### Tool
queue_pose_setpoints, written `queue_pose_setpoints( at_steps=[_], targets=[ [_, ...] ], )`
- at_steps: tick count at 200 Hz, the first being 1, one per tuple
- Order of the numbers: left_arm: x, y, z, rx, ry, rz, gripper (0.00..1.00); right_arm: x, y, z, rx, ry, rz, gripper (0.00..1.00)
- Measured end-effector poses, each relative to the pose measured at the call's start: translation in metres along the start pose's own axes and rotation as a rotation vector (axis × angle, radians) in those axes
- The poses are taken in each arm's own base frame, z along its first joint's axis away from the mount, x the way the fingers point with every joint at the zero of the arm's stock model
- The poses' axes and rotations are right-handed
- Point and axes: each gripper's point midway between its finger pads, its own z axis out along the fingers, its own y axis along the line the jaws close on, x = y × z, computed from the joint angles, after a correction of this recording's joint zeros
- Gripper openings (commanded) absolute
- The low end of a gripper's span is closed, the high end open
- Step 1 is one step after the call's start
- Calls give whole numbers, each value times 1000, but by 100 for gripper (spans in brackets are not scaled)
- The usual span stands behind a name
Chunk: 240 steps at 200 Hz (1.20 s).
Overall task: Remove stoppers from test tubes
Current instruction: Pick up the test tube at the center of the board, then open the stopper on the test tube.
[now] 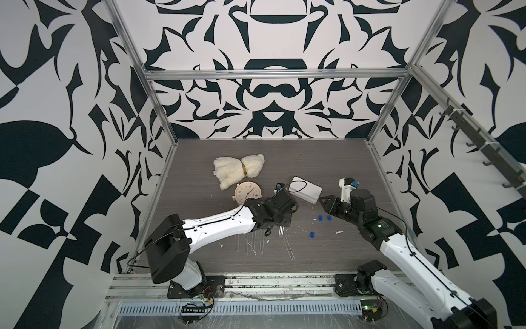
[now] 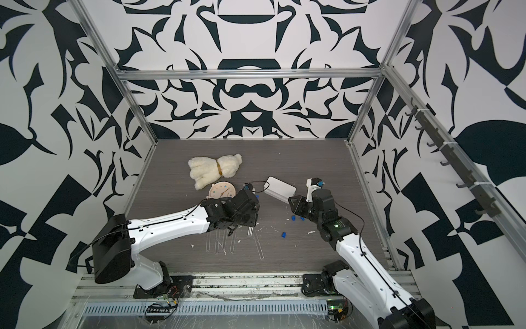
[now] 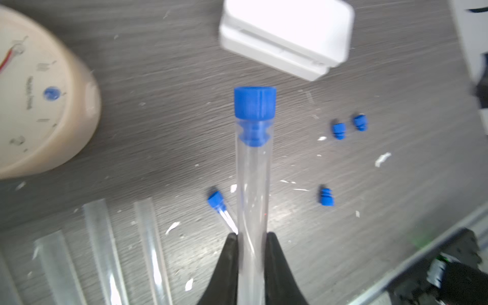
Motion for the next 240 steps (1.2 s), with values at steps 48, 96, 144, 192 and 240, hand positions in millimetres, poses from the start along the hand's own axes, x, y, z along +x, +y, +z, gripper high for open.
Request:
queue_pose_setpoints(
  at_steps=[48, 96, 144, 192, 240],
  targets=[
    [14, -29, 2, 107, -25, 82, 18, 0, 25, 15, -143, 35, 45, 32],
    [15, -53, -1, 190, -53, 121, 19, 8, 45, 29, -234, 87, 58, 33],
    [15, -60, -2, 216, -59, 131, 19, 16, 57, 34, -279, 123, 58, 34],
    [16, -60, 0, 212, -55, 134, 19, 23, 61, 37, -293, 147, 51, 34],
    [17, -60, 0, 212, -55, 141, 19, 27, 61, 39, -291, 163, 50, 30]
  ],
)
